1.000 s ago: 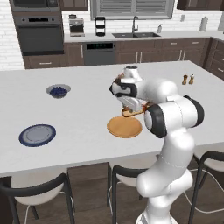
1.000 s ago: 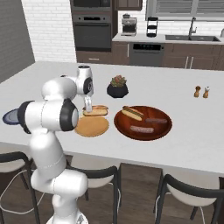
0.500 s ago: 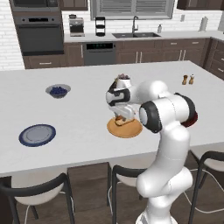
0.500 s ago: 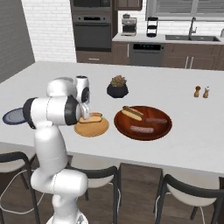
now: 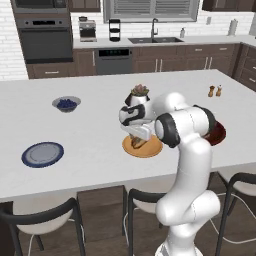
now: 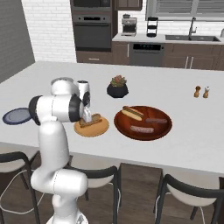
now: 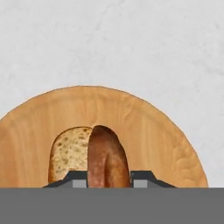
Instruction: Place one bun and one sausage from the bowl on each plate.
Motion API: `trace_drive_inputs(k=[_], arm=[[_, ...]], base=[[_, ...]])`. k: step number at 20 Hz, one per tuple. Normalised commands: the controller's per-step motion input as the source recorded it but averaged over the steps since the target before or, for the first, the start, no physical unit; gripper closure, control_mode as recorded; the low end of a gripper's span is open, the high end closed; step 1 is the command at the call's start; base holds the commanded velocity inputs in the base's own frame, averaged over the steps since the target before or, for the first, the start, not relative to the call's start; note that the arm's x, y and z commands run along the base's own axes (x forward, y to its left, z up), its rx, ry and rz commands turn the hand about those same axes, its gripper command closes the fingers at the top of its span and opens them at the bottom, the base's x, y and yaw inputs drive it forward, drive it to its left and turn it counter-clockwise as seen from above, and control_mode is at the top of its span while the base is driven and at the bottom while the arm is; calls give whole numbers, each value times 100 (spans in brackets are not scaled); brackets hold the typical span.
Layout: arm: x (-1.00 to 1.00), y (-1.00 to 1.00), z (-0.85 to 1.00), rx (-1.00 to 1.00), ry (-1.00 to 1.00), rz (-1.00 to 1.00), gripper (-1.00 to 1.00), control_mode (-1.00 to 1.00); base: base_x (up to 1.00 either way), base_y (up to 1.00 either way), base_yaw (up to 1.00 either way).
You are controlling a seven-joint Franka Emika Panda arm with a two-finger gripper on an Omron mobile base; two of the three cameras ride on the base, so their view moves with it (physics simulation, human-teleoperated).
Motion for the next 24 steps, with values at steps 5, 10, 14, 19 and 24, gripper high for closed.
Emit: trace_drive_inputs(k=[5,10,14,19,24], arm=[[-4,0,-14,0,0,6,-100,-100],[-31,-2,25,0,-9,5,-100,-100],[-34,-15,57,1,-12,6,-100,-100],[-54,-72,16,3,-9,1,-100,-100],[-60,-76,34,0,-1,0,-100,-100]], base=[[0,0,0],[0,0,0],[0,0,0],[0,0,0],[0,0,0]])
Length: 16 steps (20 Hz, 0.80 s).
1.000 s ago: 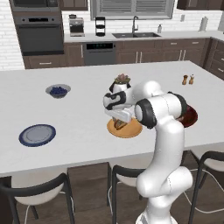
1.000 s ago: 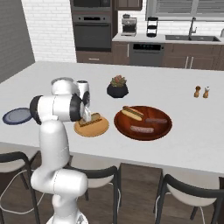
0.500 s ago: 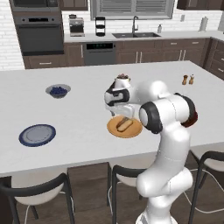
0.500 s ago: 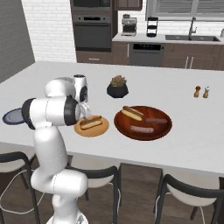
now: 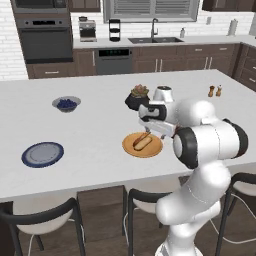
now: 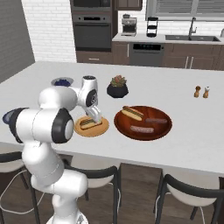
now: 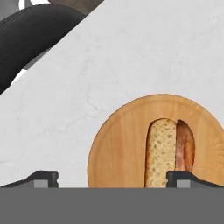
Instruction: Place one bun and one sausage from the bowl on each plate.
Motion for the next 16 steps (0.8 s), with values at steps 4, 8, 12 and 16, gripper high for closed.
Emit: trace_drive_inputs(k=[4,8,12,16], arm=[[-24,-100,18,0,-3,0,-100,-100],[-3,-94,10,0,-3,-10,-100,-100],[0,-99,0,0,4,-13,-100,-100],[3,-85,0,0,5,-2,-100,-100]], base=[[0,0,0],[0,0,0],[0,0,0],[0,0,0]])
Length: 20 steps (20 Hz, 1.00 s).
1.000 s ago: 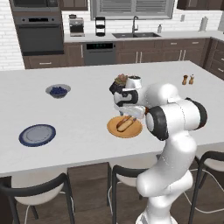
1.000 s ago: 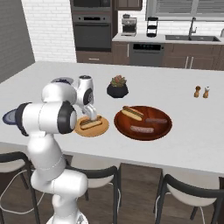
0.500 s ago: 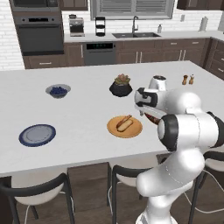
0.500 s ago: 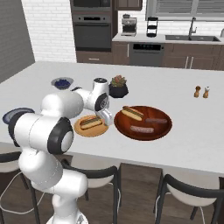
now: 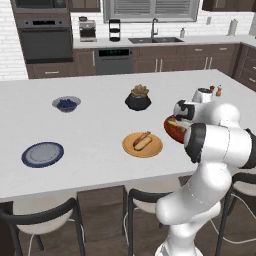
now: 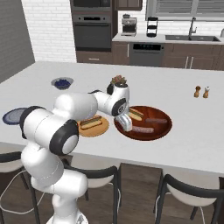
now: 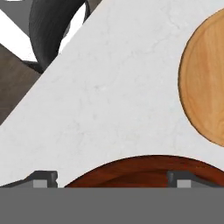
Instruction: Place one bun and one sausage from the bowl on each plate.
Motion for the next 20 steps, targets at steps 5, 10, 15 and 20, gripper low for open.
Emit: trace_drive_inputs(k=[5,10,15,20], arm=[[25,-60,-9,0,3,0,-100,-100],[25,-37,-31,0,0,0,-100,-100],[21,-18,-27,0,2,0,-100,-100],[30,-7,-13,0,0,0,-100,-100]], base=[[0,0,0],[0,0,0],[0,0,0],[0,0,0]])
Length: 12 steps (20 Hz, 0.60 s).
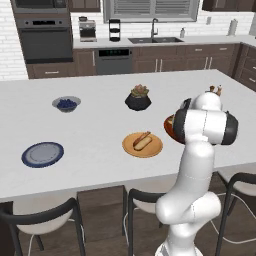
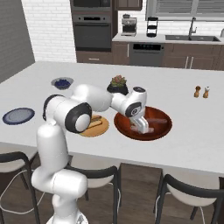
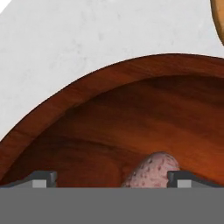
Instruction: Place one bun and one sausage from the bowl on each plate.
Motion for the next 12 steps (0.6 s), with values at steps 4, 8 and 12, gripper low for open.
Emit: trace_drive_inputs(k=[4,8,12], arm=[[18,0,-40,0,0,0,-100,-100],[39,-6,-15,0,0,0,-100,-100],[29,-1,-23,0,0,0,-100,-100]], base=[[0,0,0],[0,0,0],[0,0,0]])
